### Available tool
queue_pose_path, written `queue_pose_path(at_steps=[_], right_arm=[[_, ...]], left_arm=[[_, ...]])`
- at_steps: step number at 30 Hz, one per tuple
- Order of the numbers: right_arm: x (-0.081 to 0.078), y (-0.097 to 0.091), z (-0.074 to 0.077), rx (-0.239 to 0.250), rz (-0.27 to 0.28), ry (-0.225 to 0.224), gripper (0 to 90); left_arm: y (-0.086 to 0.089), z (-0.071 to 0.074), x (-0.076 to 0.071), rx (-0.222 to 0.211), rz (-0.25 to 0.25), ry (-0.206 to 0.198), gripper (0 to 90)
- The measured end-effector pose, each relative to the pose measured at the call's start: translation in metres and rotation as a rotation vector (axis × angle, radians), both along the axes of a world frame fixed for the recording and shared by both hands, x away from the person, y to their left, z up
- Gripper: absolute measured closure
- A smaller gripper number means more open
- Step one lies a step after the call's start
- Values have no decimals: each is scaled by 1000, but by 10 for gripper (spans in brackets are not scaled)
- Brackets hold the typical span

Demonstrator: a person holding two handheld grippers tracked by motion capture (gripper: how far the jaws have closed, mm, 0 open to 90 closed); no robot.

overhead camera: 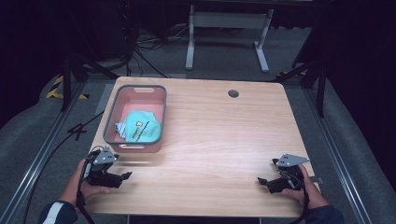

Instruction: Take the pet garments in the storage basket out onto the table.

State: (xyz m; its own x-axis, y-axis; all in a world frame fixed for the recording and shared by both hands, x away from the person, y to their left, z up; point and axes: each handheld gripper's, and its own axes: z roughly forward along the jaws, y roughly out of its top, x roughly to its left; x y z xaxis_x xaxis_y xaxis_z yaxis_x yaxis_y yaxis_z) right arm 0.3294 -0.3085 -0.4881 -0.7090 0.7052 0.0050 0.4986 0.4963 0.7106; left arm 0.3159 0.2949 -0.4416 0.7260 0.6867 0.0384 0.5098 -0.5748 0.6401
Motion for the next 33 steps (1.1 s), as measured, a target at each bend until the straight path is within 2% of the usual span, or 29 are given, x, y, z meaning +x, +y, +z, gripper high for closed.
queue_pose_path(at_steps=[5, 6, 9, 10, 18, 22, 25, 29, 33], right_arm=[[0, 0, 0, 0, 0, 0, 6], [0, 0, 0, 0, 0, 0, 6], [0, 0, 0, 0, 0, 0, 6], [0, 0, 0, 0, 0, 0, 6], [0, 0, 0, 0, 0, 0, 6], [0, 0, 0, 0, 0, 0, 6], [0, 0, 0, 0, 0, 0, 6], [0, 0, 0, 0, 0, 0, 6], [0, 0, 0, 0, 0, 0, 6]], left_arm=[[1, 11, -2, -3, -8, -29, 179], [1, 17, -3, -12, -10, -42, 179], [1, 23, -4, -24, -13, -51, 177], [1, 28, -5, -27, -2, -68, 175], [1, 49, -2, -35, -14, -94, 163], [-3, 60, 5, -36, -27, -105, 158], [-7, 66, 9, -20, -34, -107, 158], [-15, 79, 25, 0, -56, -113, 158], [-19, 84, 35, 21, -54, -105, 158]])
